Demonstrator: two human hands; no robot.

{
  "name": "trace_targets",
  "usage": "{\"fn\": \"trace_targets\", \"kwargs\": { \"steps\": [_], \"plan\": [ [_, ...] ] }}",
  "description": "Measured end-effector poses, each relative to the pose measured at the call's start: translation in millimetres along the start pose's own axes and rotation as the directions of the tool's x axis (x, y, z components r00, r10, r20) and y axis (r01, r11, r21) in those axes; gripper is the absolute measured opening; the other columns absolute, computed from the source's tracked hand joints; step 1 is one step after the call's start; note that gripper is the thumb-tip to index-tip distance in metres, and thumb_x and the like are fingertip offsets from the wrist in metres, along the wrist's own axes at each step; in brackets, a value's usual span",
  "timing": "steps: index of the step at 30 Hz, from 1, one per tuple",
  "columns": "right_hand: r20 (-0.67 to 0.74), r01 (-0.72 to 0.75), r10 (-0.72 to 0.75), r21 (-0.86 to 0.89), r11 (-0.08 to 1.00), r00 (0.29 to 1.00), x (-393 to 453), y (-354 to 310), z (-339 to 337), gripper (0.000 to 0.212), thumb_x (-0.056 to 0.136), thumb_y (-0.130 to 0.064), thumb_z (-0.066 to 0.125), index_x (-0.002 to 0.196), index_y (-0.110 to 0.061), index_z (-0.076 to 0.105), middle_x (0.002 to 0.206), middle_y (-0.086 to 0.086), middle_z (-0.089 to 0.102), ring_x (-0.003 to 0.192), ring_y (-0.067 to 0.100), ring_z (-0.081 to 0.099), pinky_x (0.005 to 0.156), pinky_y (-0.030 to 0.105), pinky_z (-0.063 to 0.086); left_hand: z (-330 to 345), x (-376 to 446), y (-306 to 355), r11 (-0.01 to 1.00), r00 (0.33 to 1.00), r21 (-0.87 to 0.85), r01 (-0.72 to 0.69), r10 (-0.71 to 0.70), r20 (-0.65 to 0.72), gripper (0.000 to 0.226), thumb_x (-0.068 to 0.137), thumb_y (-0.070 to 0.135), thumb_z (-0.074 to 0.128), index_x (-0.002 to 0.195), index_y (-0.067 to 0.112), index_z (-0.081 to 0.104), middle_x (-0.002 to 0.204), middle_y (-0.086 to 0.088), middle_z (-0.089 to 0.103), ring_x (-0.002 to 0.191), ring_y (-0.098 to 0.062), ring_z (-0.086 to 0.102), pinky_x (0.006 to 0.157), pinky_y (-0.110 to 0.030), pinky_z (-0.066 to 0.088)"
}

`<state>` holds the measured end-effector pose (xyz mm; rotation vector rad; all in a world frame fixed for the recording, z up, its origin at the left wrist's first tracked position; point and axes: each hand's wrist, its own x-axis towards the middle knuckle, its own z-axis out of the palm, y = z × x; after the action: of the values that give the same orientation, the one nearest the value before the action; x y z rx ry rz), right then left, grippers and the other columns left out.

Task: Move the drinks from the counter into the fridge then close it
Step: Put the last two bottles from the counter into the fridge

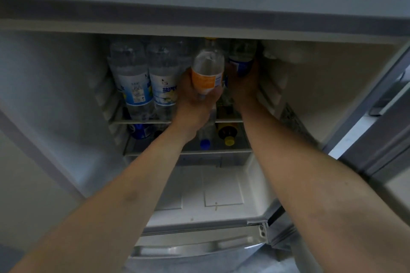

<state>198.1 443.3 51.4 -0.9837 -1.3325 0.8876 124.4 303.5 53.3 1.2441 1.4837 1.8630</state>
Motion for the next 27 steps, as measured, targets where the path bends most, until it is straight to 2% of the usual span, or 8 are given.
{"fn": "trace_targets", "kwargs": {
  "steps": [3, 6, 9, 11, 15, 19, 22, 27],
  "plan": [
    [-0.031, 0.028, -0.027, 0.018, 0.999, 0.999, -6, 1, -8, 0.080, 0.083, -0.015, 0.077, 0.150, -0.010, 0.036, 0.149, 0.011, 0.047, 0.137, 0.026, 0.045, 0.108, 0.038, 0.044, 13, 20, -4, 0.999, 0.999, 0.034, -0.024, 0.025, -0.031, 0.051, 0.082, 0.014, 0.076, 0.125, 0.023, 0.050, 0.123, 0.002, 0.060, 0.109, -0.004, 0.061, 0.092, -0.023, 0.052],
    [-0.015, 0.027, -0.027, -0.031, 0.999, 1.000, -15, 7, -16, 0.073, 0.085, -0.014, 0.076, 0.148, -0.010, 0.040, 0.147, 0.011, 0.049, 0.135, 0.026, 0.047, 0.109, 0.042, 0.044, 23, 34, -8, 0.999, 1.000, 0.044, 0.009, -0.008, -0.029, 0.055, 0.083, 0.016, 0.076, 0.131, 0.021, 0.049, 0.121, 0.008, 0.057, 0.099, 0.014, 0.057, 0.083, -0.010, 0.049],
    [-0.019, -0.011, 0.009, -0.103, 0.995, 1.000, -27, 22, -20, 0.067, 0.086, -0.013, 0.074, 0.146, -0.012, 0.043, 0.144, 0.010, 0.053, 0.133, 0.025, 0.050, 0.107, 0.036, 0.044, 29, 40, -12, 0.999, 0.999, 0.033, 0.040, -0.040, 0.001, 0.061, 0.085, 0.016, 0.075, 0.138, 0.016, 0.046, 0.134, -0.001, 0.057, 0.117, -0.008, 0.058, 0.098, -0.029, 0.051],
    [-0.015, -0.040, 0.038, -0.146, 0.989, 0.999, -37, 34, -22, 0.061, 0.089, -0.013, 0.070, 0.144, -0.014, 0.046, 0.142, 0.008, 0.055, 0.131, 0.023, 0.051, 0.105, 0.032, 0.043, 28, 41, -15, 0.999, 0.999, 0.024, 0.035, -0.035, -0.002, 0.064, 0.084, 0.015, 0.075, 0.140, 0.014, 0.044, 0.136, -0.005, 0.057, 0.120, -0.015, 0.058, 0.101, -0.036, 0.051],
    [-0.034, -0.096, 0.091, -0.198, 0.976, 0.995, -46, 42, -25, 0.042, 0.092, -0.020, 0.064, 0.133, -0.017, 0.057, 0.129, 0.005, 0.063, 0.121, 0.023, 0.057, 0.094, 0.027, 0.043, 19, 39, -23, 0.986, 1.000, 0.168, -0.019, 0.021, -0.008, 0.072, 0.079, 0.021, 0.081, 0.140, 0.016, 0.043, 0.136, -0.002, 0.055, 0.119, -0.011, 0.057, 0.098, -0.027, 0.051],
    [-0.037, -0.041, 0.032, -0.248, 0.968, 0.999, -46, 37, -24, 0.038, 0.092, -0.020, 0.065, 0.129, -0.015, 0.059, 0.126, 0.007, 0.065, 0.117, 0.024, 0.059, 0.091, 0.027, 0.042, 15, 31, -39, 0.926, 0.997, 0.369, -0.078, 0.065, 0.047, 0.073, 0.082, 0.017, 0.077, 0.144, 0.013, 0.038, 0.139, -0.007, 0.054, 0.125, -0.021, 0.055, 0.103, -0.043, 0.048],
    [-0.042, -0.042, 0.032, -0.247, 0.968, 0.999, -46, 36, -23, 0.042, 0.092, -0.018, 0.066, 0.133, -0.014, 0.056, 0.130, 0.007, 0.062, 0.121, 0.025, 0.057, 0.098, 0.031, 0.045, 16, 31, -45, 0.921, 0.999, 0.388, -0.038, 0.027, 0.034, 0.070, 0.086, 0.021, 0.073, 0.145, 0.012, 0.036, 0.138, -0.009, 0.056, 0.123, -0.026, 0.057, 0.101, -0.046, 0.049],
    [-0.039, -0.071, 0.063, -0.264, 0.962, 0.997, -47, 37, -21, 0.047, 0.092, -0.025, 0.066, 0.137, -0.015, 0.053, 0.135, 0.007, 0.059, 0.124, 0.026, 0.055, 0.103, 0.038, 0.045, 23, 30, -45, 0.927, 0.999, 0.375, -0.034, 0.033, 0.010, 0.071, 0.085, 0.017, 0.074, 0.145, 0.009, 0.035, 0.135, -0.011, 0.060, 0.120, -0.025, 0.060, 0.099, -0.042, 0.051]
  ]
}}
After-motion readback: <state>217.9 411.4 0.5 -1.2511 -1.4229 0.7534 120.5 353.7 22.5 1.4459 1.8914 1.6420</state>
